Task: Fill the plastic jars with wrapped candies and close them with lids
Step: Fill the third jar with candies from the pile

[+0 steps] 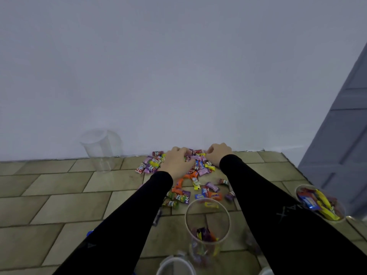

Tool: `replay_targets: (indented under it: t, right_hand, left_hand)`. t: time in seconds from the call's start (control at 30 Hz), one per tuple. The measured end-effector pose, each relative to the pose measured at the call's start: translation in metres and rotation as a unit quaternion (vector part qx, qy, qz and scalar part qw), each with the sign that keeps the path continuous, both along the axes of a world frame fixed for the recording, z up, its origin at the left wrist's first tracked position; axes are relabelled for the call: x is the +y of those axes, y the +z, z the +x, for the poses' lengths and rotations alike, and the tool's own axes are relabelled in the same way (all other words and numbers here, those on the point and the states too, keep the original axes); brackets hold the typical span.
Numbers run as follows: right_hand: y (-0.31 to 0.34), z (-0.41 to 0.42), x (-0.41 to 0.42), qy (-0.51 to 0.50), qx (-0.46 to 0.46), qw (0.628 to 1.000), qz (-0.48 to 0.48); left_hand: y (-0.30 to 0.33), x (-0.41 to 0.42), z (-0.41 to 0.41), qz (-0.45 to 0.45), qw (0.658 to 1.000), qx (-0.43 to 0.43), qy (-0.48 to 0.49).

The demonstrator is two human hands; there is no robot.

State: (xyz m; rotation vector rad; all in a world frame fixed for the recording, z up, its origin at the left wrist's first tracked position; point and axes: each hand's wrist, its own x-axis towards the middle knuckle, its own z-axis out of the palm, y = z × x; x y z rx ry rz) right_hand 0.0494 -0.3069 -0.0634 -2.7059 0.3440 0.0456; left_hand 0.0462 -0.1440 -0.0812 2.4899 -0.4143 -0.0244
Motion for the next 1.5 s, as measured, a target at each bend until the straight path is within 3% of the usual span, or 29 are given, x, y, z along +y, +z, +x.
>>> replay_targets:
  t: [0.33, 0.67, 0.8, 1.23, 1.43, 1.5]
  right_hand:
    - [-0.039, 0.061, -0.015, -0.040, 0.081, 0.994, -0.060]
    - [-0.087, 0.103, -0.024, -0.110, 0.092, 0.989, -0.038]
    - [-0.101, 0.112, -0.026, -0.117, 0.140, 0.983, 0.013]
    - [-0.104, 0.080, -0.008, -0.051, 0.119, 0.992, -0.005]
    - [-0.102, 0.046, -0.002, -0.064, 0.087, 0.991, -0.073]
    - [-0.102, 0.040, -0.005, -0.076, 0.108, 0.988, -0.074]
  left_hand:
    - [-0.035, -0.026, 0.070, 0.118, 0.993, -0.012, -0.011]
    - [-0.087, -0.058, 0.106, 0.188, 0.978, -0.071, -0.048]
    - [-0.096, -0.064, 0.113, 0.218, 0.972, -0.056, -0.067]
    - [-0.101, -0.047, 0.099, 0.200, 0.975, -0.084, -0.056]
    - [-0.100, -0.042, 0.075, 0.243, 0.960, -0.133, -0.046]
    - [-0.103, -0.041, 0.070, 0.245, 0.961, -0.112, -0.060]
